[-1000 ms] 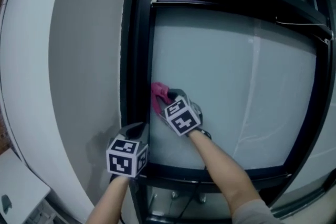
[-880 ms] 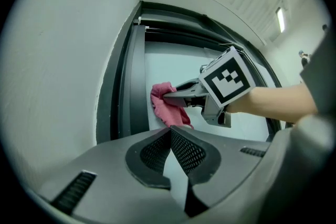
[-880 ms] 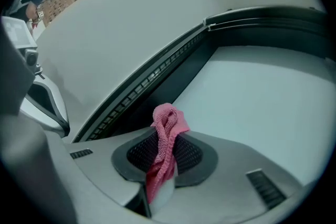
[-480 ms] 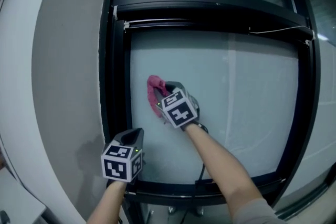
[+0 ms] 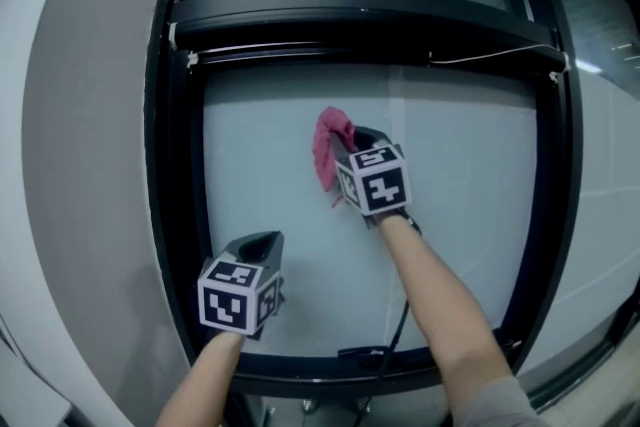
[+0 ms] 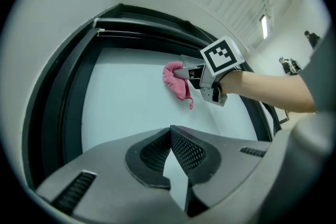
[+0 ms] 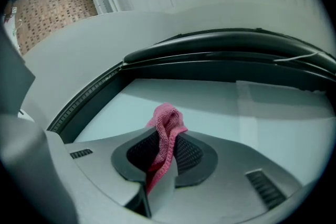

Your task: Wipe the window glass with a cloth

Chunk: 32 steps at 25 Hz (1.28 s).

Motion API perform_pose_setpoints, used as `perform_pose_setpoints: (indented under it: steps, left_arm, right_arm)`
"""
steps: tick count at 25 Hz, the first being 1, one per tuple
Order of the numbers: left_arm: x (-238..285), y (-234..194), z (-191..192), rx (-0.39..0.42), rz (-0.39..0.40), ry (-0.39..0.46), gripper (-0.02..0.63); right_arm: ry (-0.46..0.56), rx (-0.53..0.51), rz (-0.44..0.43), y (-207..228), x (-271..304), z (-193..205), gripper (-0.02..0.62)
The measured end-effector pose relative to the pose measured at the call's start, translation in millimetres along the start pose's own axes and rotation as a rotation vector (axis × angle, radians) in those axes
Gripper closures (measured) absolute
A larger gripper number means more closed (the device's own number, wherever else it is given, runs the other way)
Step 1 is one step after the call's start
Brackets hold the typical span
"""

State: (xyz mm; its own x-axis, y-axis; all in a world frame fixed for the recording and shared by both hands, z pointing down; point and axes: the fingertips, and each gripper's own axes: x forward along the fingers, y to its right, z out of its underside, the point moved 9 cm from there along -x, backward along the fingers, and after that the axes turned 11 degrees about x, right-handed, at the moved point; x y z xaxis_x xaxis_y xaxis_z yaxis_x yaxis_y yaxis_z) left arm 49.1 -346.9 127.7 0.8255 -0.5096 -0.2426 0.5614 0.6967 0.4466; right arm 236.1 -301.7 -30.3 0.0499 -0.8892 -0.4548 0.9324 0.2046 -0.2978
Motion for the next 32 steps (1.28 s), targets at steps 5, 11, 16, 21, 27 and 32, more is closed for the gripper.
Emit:
perform_pose_setpoints:
  steps: [5,11,16,21,27,32]
  left_arm:
    - [32,34,-20,0.008,0.073,0.035,0.600]
    - [65,76,-34,0.006,0.152,0.061,0.600]
    - [93,114,-41,0.004,0.221,0.089,0.600]
    - [108,152,-46,-0.007,0.297,0.089,0.599]
    - [124,189,-48,-0.007,0.357,0.088,0.599]
    - [137,219,-48,0.006,0.411,0.085,0.599]
  right_arm:
    - [0.024,0.040,0.132,67,-30,-5,0.532]
    - [0.025,0.057,0.250,137,-67,5,0.532]
    - [0.030,0.076,0.350,187,-104,24,0.532]
    - [0.041,0.172,0.481,236,-151,55,0.532]
    - [0.013,0.256,0.648,283,-202,95,0.532]
    - [-0.023,0.311,0.758,312,-236,127,0.532]
